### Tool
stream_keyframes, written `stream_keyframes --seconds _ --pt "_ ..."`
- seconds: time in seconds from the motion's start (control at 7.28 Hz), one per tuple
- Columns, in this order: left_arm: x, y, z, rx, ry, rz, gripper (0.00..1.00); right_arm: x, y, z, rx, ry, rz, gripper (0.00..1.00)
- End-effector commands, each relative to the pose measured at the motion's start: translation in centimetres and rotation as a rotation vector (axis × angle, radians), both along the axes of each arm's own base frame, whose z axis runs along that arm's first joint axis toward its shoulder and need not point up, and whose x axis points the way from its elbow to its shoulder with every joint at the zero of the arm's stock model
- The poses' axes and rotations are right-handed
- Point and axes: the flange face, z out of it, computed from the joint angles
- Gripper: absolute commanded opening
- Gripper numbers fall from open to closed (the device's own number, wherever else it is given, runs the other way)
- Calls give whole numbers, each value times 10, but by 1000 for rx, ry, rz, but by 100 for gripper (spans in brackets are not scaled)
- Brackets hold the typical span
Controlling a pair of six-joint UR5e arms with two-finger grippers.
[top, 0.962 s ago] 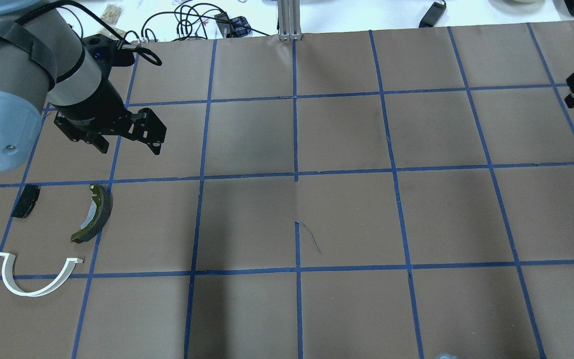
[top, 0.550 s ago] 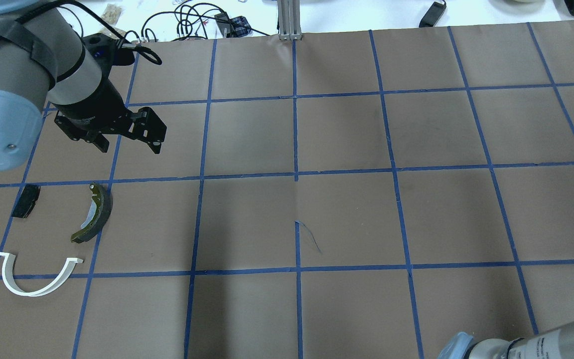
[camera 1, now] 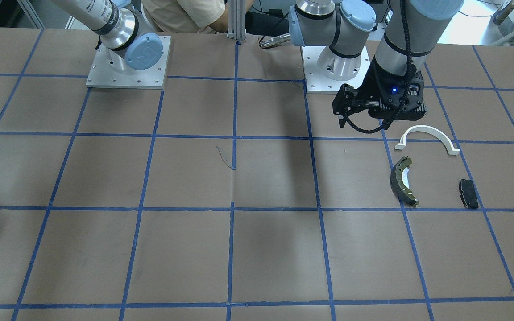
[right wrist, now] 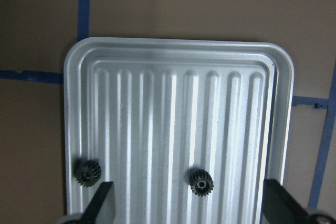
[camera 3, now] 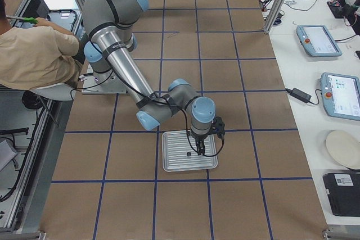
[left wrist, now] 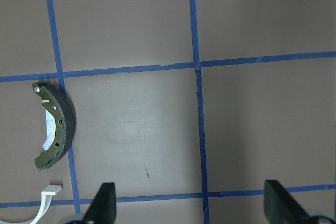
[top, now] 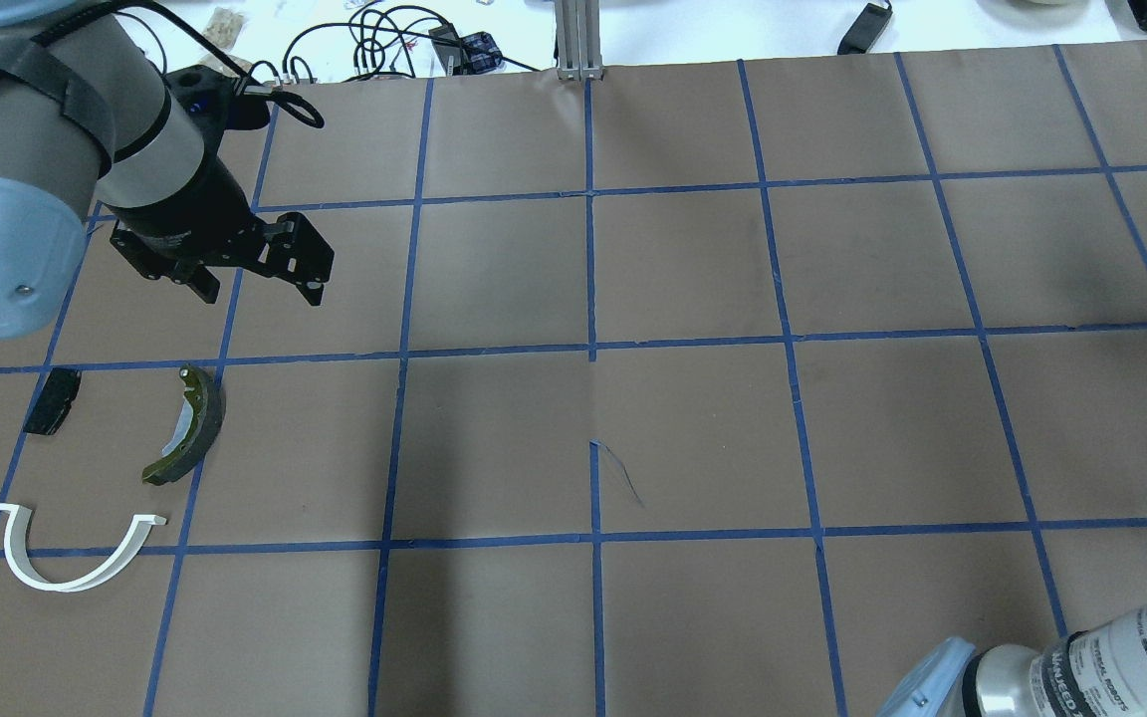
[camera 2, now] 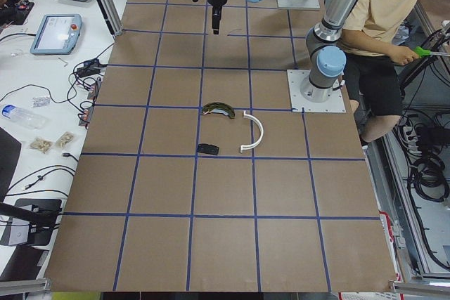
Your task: Place bearing gear from tray to pile
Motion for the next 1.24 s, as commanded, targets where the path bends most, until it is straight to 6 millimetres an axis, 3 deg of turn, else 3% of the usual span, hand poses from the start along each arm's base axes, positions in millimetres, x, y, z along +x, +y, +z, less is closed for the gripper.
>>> stream_keyframes --seconds 0.0,0.41,0.69,1.1 --pt "1 0 1 -2 -1 2 100 -12 8 -32 18 -13 13 97" --pt "1 -1 0 0 2 1 100 -16 12 -58 21 8 17 92" --pt "0 1 2 -5 -1 0 100 -14 14 -61 20 16 45 92" --pt "0 -2 3 -7 3 1 100 -13 20 -66 45 18 39 74"
